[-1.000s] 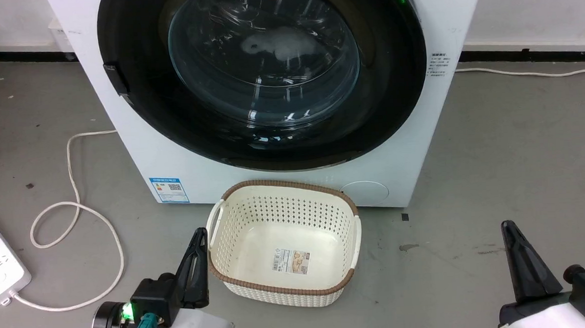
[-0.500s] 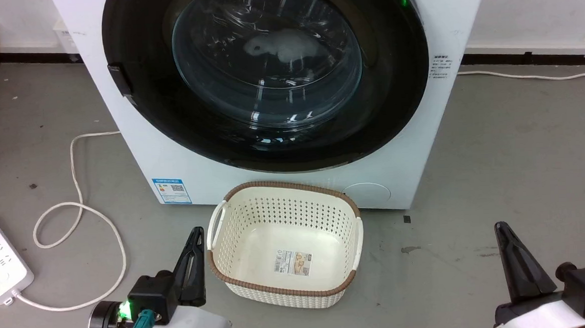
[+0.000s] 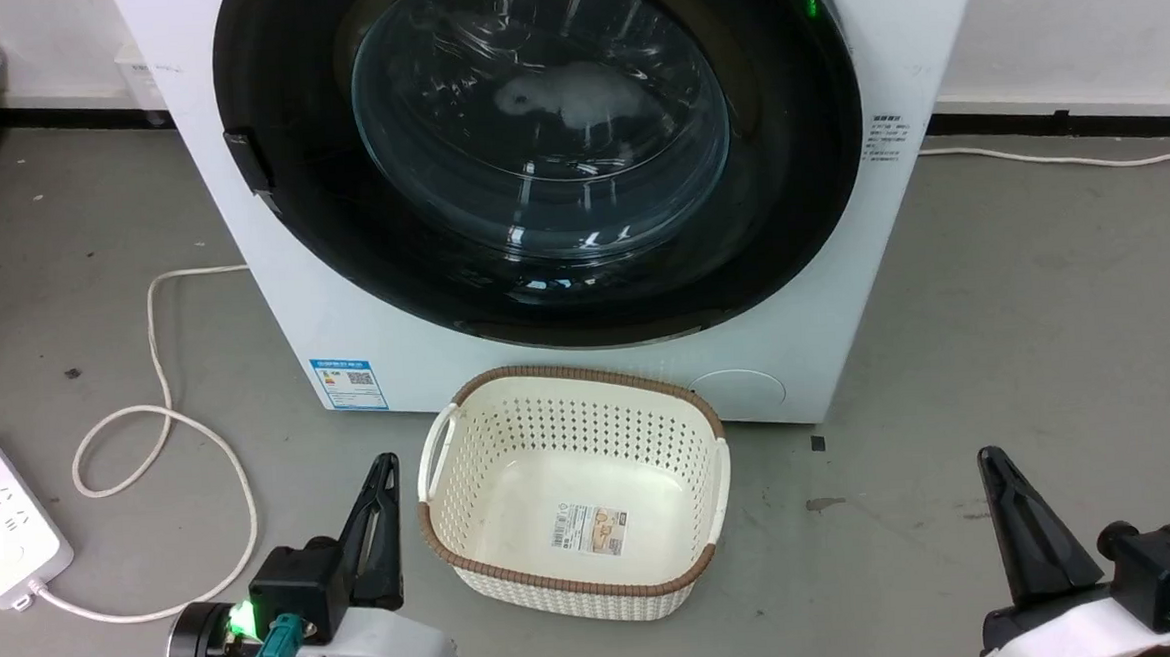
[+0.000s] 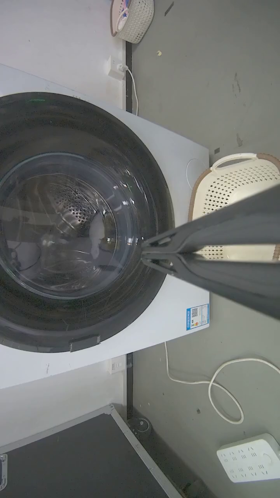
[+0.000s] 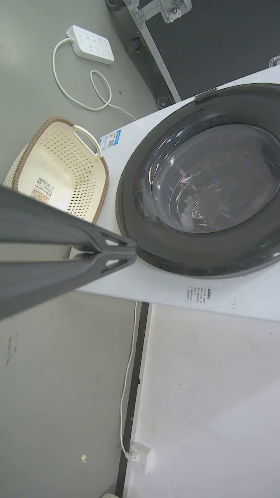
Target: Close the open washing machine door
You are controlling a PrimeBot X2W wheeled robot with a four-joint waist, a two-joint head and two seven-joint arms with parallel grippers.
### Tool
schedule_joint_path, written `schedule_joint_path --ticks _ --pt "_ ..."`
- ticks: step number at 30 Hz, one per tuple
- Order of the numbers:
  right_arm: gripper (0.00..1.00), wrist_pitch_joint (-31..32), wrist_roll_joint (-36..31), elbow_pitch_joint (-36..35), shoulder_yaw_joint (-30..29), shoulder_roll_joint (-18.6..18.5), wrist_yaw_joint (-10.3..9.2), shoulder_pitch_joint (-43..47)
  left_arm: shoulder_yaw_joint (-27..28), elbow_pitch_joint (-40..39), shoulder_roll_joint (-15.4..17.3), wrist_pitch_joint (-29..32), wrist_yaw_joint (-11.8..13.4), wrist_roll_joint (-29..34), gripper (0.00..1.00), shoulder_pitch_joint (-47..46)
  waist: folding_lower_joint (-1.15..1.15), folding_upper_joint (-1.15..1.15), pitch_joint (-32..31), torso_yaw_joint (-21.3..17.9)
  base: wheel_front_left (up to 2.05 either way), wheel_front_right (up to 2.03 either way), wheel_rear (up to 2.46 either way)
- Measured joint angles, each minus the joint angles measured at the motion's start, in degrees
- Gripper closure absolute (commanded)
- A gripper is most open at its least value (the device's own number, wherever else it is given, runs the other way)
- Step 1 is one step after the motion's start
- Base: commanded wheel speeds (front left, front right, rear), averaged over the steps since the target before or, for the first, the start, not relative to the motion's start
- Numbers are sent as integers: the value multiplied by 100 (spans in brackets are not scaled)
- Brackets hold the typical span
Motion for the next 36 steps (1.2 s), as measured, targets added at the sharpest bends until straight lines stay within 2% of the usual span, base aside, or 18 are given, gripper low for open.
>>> schedule_joint_path --ticks 36 --pt "100 421 -187 -5 156 1 0 -88 218 -189 -26 412 46 142 100 97 0 0 -83 90 0 0 0"
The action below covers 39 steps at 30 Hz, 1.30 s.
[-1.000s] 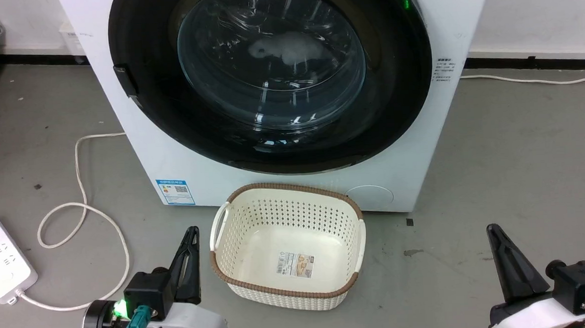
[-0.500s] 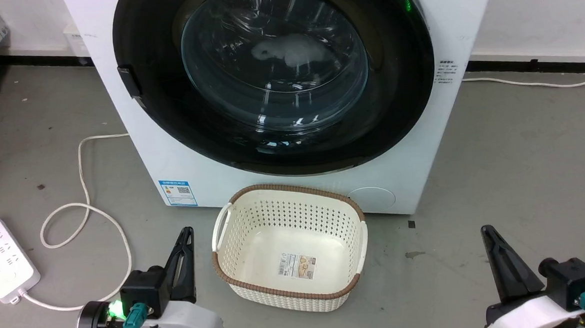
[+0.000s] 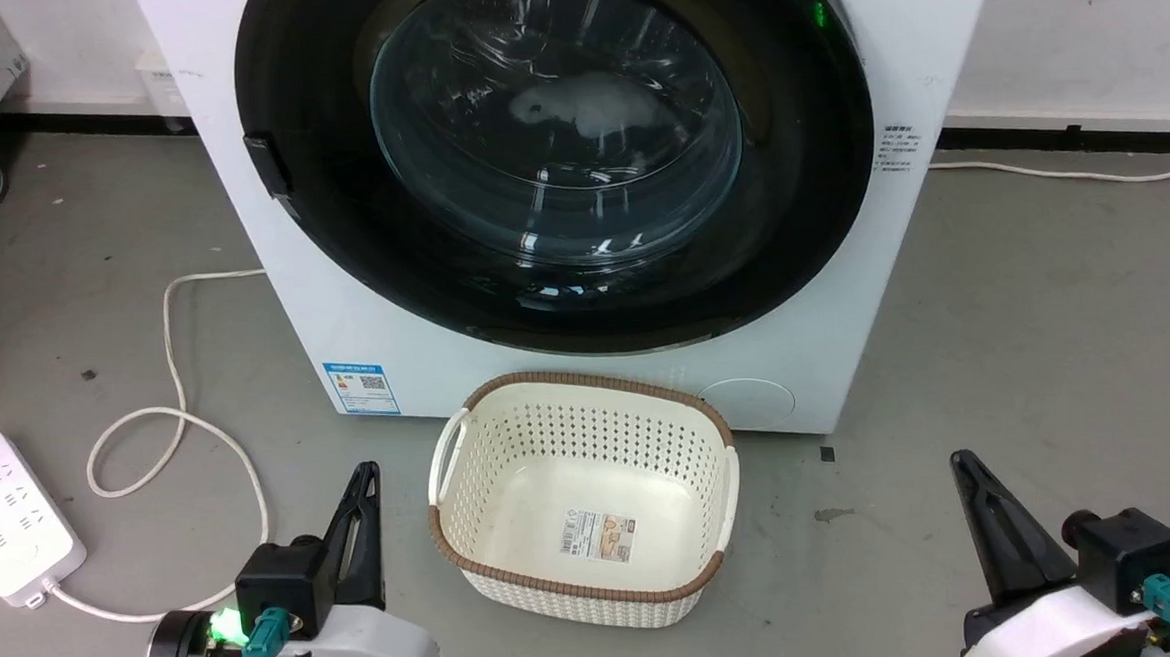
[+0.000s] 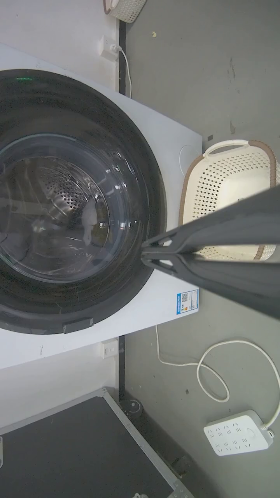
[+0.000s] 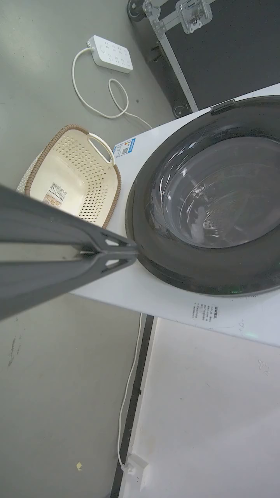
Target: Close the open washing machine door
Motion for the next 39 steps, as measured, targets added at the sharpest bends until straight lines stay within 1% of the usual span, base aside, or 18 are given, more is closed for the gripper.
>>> schedule_joint_path --ticks 39 --pt "100 461 -159 -8 159 1 0 -121 235 -199 -13 455 48 178 100 29 0 0 -90 97 0 0 0"
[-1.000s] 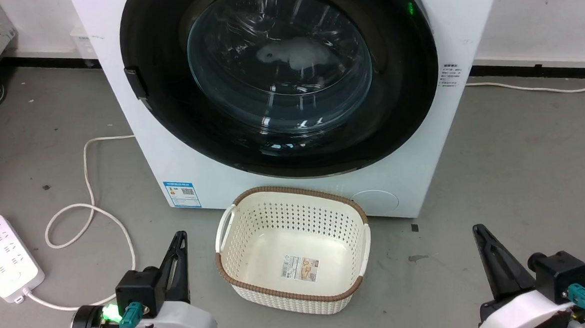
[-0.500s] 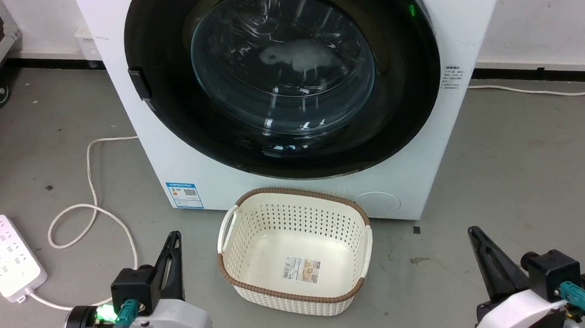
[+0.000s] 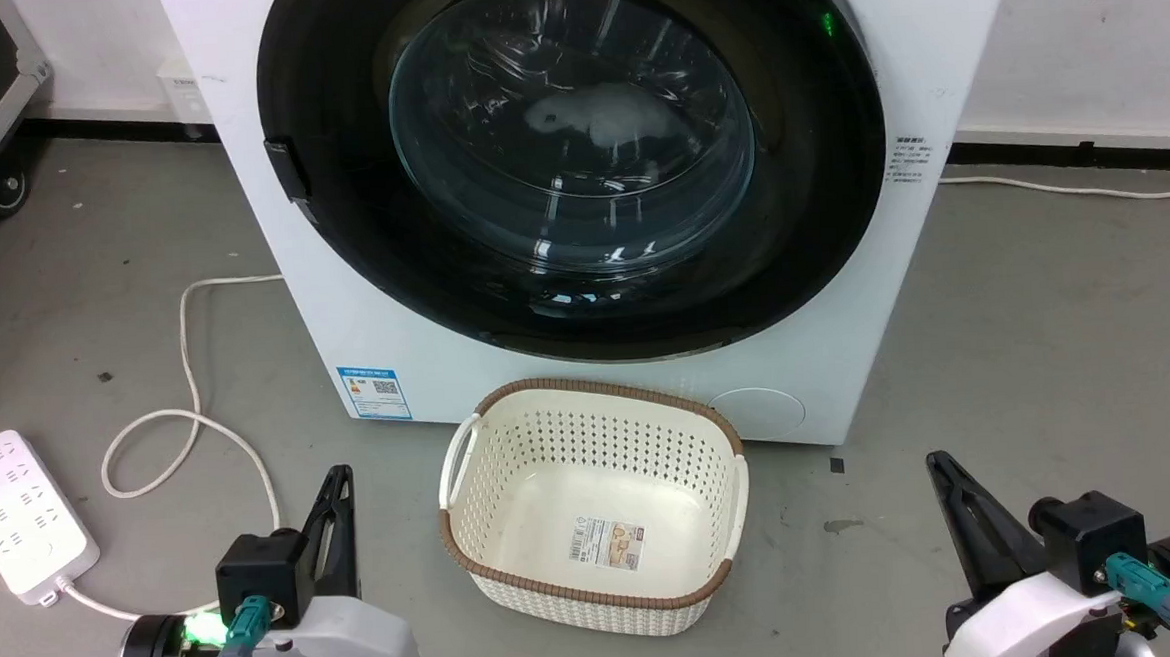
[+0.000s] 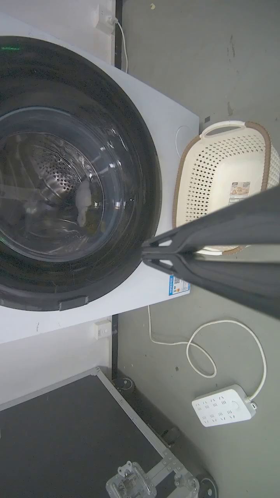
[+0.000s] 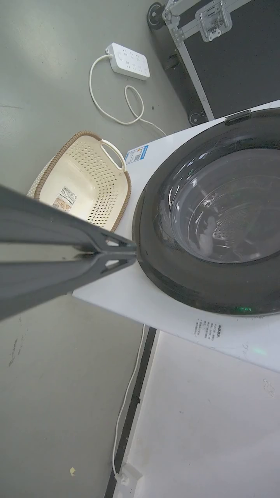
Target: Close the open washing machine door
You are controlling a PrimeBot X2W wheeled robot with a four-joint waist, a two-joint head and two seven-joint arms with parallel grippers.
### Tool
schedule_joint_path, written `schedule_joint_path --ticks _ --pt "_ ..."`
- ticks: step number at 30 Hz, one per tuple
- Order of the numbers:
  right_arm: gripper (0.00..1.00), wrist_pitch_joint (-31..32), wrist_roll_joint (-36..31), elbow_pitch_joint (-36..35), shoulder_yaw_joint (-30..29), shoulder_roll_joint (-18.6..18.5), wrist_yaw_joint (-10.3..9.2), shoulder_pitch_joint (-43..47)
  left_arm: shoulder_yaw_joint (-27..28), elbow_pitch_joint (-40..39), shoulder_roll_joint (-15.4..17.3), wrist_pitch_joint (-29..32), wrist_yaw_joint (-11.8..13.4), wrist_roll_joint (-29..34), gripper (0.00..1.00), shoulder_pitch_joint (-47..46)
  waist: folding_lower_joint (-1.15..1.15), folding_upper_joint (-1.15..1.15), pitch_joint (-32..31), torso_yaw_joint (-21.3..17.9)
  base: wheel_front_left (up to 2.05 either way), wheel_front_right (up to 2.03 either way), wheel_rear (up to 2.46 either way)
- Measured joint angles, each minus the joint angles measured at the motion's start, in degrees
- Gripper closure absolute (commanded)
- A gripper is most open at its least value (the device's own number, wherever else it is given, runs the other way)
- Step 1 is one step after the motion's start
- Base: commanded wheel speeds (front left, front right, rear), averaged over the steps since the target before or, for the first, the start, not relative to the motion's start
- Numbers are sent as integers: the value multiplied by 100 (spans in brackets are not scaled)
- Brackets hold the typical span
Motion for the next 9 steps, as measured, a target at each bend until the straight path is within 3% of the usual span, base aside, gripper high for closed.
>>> schedule_joint_path --ticks 9 --pt "100 29 -1 0 20 0 0 -2 21 -16 -2 40 1 33 100 17 0 0 -4 5 0 0 0"
